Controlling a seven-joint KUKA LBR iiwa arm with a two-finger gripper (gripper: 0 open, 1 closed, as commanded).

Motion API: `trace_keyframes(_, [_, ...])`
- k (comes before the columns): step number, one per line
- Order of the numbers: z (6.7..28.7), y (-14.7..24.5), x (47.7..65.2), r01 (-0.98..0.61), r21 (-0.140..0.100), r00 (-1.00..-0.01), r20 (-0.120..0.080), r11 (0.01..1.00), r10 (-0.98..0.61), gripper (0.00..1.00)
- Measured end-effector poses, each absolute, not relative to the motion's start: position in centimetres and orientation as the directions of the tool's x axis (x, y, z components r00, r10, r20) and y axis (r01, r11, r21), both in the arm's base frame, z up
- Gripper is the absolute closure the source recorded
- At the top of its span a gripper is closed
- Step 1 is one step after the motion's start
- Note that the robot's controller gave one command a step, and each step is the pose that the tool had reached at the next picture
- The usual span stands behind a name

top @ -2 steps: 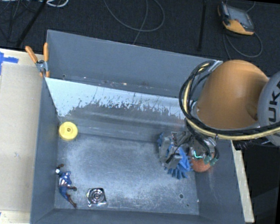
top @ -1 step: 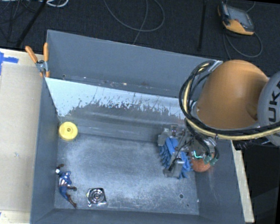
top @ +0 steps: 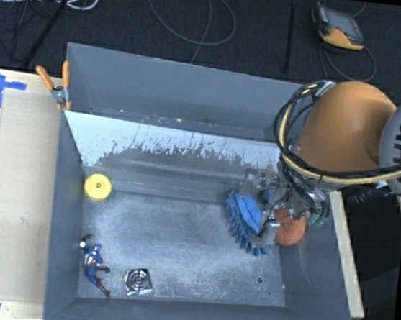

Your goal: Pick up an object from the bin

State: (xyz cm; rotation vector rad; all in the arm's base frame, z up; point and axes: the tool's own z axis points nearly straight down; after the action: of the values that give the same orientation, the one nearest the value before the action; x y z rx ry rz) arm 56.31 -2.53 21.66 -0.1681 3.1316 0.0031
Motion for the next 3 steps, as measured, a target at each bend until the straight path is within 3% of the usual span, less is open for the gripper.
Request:
trace_keyframes(1, [20.3,-5.7,56.4,-0.094,-0.003,-0.996,-0.002,0.996,-0.094,0.00])
trace_keyframes(2, [16.0,-2.9,57.1,-0.003,0.000,-1.000,-0.007,1.000,-0.003,0.00])
trace_keyframes(3, [13.4,-4.0,54.6,-0.048,0.003,-0.999,0.006,0.999,-0.048,0.00])
